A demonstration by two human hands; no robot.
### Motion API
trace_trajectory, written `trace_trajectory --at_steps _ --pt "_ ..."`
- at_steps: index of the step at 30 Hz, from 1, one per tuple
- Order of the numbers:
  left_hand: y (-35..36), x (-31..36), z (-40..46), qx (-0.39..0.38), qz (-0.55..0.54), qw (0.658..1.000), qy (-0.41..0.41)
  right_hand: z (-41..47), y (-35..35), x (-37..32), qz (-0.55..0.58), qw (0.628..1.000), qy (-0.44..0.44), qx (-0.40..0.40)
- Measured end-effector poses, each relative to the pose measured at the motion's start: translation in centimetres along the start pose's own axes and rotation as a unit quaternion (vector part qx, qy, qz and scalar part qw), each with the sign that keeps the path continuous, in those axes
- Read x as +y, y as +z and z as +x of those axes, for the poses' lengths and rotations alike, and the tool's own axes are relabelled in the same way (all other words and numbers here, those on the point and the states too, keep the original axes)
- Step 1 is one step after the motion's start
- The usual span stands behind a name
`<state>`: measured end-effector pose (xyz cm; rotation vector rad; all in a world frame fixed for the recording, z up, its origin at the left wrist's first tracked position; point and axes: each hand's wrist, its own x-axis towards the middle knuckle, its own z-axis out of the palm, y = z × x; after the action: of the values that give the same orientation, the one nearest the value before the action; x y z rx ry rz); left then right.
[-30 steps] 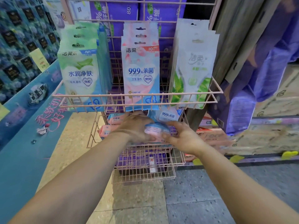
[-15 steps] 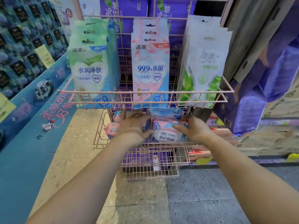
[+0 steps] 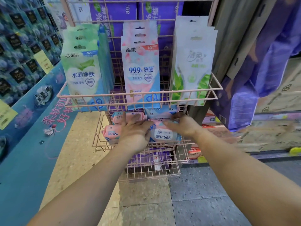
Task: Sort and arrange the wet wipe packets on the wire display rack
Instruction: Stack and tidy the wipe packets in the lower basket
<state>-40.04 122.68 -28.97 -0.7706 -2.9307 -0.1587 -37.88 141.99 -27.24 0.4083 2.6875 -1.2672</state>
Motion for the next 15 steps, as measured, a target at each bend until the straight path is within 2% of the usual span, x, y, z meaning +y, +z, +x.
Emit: trace_trajectory --at_steps 3,4,5,7,8,10,11,12,13,14,15 --pt "-0.5 -0.1 -1.2 0.006 -0.019 1.000 -0.011 -1.0 -0.8 -0.2 0.091 0.993 -0.029 -0.067" --pt "-0.5 -0.1 -1.6 -0.001 -0.015 1.000 -0.011 -1.4 -0.9 -0.6 0.072 0.992 -0.036 -0.094" --pt "-0.5 -0.1 -2.1 -0.007 -0.012 1.000 -0.008 -1.6 -0.7 -0.9 0.001 0.994 -0.054 -0.097" --pt "-0.4 -0.2 -3.0 0.016 -0.023 1.000 -0.008 -2.2 -0.2 -1.0 -0.097 0.991 -0.089 -0.015" --pt "-0.4 -0.3 -3.6 0.060 -0.033 0.998 -0.013 -2.9 0.0 -1.2 -0.082 0.991 -0.098 0.042" --pt "-0.5 -0.3 -4.8 0.175 -0.087 0.980 -0.041 -4.6 0.2 -0.8 0.045 0.982 -0.094 0.156" --pt "-1.1 0.1 -5.4 0.194 -0.131 0.970 -0.062 -5.6 0.2 -0.6 0.124 0.971 -0.060 0.194" --pt "-1.8 0.7 -6.0 0.163 -0.215 0.959 -0.087 -6.8 0.4 -0.6 0.224 0.952 -0.017 0.206" --pt "-2.5 1.6 -6.5 0.087 -0.335 0.931 -0.119 -7.7 0.9 -0.5 0.335 0.922 0.038 0.191" --pt "-2.9 2.6 -6.8 -0.029 -0.466 0.872 -0.147 -8.7 1.7 -0.7 0.448 0.875 0.096 0.155" --pt "-3.2 3.5 -6.8 -0.128 -0.570 0.791 -0.181 -9.5 2.9 -0.7 0.523 0.832 0.147 0.113"
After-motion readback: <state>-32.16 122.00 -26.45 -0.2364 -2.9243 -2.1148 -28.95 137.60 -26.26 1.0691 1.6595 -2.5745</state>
